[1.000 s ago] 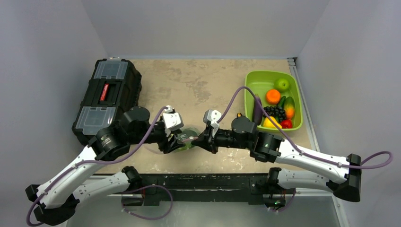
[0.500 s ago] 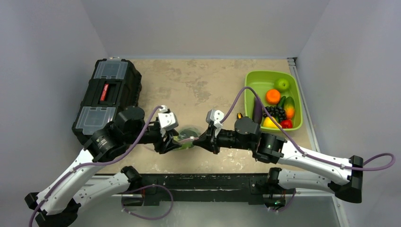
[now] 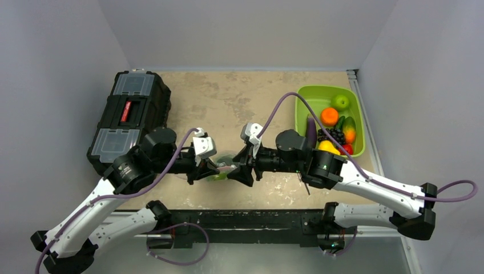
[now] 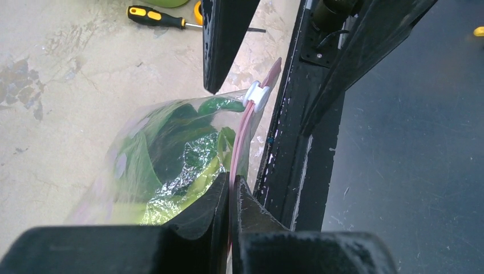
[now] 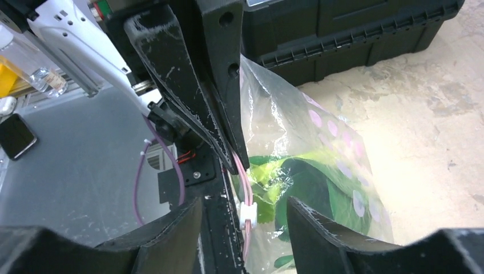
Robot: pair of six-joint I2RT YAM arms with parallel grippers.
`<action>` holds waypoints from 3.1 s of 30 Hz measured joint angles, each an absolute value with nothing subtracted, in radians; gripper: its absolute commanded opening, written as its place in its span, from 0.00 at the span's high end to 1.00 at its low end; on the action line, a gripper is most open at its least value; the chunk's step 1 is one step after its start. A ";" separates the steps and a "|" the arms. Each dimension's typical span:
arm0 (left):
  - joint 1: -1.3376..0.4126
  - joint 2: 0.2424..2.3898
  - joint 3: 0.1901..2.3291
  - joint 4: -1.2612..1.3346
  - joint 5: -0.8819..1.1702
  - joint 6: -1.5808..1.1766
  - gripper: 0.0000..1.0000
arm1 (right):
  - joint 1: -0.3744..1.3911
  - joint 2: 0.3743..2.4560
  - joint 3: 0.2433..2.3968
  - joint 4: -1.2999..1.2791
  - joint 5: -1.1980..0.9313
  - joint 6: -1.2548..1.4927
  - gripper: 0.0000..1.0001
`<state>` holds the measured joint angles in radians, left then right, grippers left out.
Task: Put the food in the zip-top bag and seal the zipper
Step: Zip the zipper food storage bag at the center of the board.
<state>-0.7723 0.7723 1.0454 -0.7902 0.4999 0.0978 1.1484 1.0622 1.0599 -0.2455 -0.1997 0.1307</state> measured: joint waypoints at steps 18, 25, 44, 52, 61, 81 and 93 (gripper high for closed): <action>-0.772 0.772 1.045 -0.779 0.525 0.098 1.00 | 1.148 1.198 1.312 -0.556 -0.214 0.151 0.62; -0.772 0.772 1.046 -0.779 0.535 0.098 1.00 | 1.148 1.223 1.329 -0.603 -0.224 0.142 0.67; -0.772 0.776 1.052 -0.787 0.551 0.101 1.00 | 1.148 1.239 1.407 -0.690 -0.226 0.100 0.79; -0.772 0.782 1.059 -0.794 0.556 0.107 1.00 | 1.148 1.239 1.407 -0.687 -0.226 0.086 0.87; -0.771 0.783 1.058 -0.819 0.567 0.116 1.00 | 1.142 1.271 1.407 -0.668 -0.227 0.066 1.00; -0.766 0.775 1.059 -0.825 0.580 0.115 1.00 | 1.134 1.299 1.368 -0.543 -0.420 0.036 0.97; -0.760 0.754 1.059 -0.853 0.571 0.115 1.00 | 1.133 1.322 1.319 -0.420 -0.502 0.035 0.70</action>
<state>-0.7601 0.7544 1.0588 -0.8528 0.5713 0.1146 1.1332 1.3220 1.3186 -0.4198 -0.5018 0.0349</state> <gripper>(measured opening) 0.013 0.184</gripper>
